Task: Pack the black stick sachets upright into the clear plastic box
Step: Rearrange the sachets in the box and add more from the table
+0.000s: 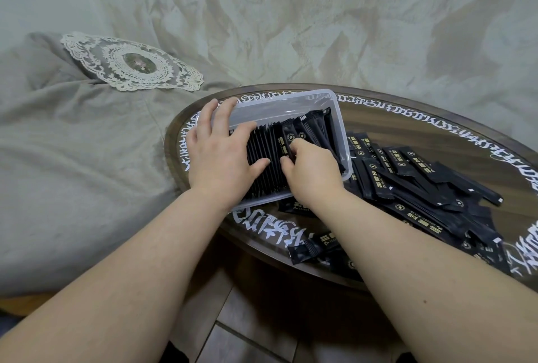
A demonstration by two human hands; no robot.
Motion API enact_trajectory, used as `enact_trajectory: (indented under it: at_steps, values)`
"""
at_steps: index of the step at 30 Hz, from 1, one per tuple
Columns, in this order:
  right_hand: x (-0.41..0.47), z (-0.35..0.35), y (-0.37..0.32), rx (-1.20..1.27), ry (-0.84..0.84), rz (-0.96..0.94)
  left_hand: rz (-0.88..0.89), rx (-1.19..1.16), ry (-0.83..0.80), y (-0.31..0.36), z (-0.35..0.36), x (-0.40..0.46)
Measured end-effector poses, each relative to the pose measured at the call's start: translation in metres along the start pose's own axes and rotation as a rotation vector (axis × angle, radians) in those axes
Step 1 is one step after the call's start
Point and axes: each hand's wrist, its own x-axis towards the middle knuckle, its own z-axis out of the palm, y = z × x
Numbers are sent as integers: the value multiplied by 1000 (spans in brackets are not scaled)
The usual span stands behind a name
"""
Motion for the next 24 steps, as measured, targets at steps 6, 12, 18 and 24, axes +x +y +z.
enact_trajectory:
  at_steps: [6,12,18,24]
  values:
    - [-2,-3,1,-30,-64,-108,3,0,-3,-2,2,1]
    - [-8,-3,8,7,33,-128,29,-39,-8,-6,-2,2]
    - [-13,-5,10,-7,-76,-200,46,-4,13,-3,-4,4]
    - [-12,-9,15,-33,-68,-208,260,-132,63,12,8,1]
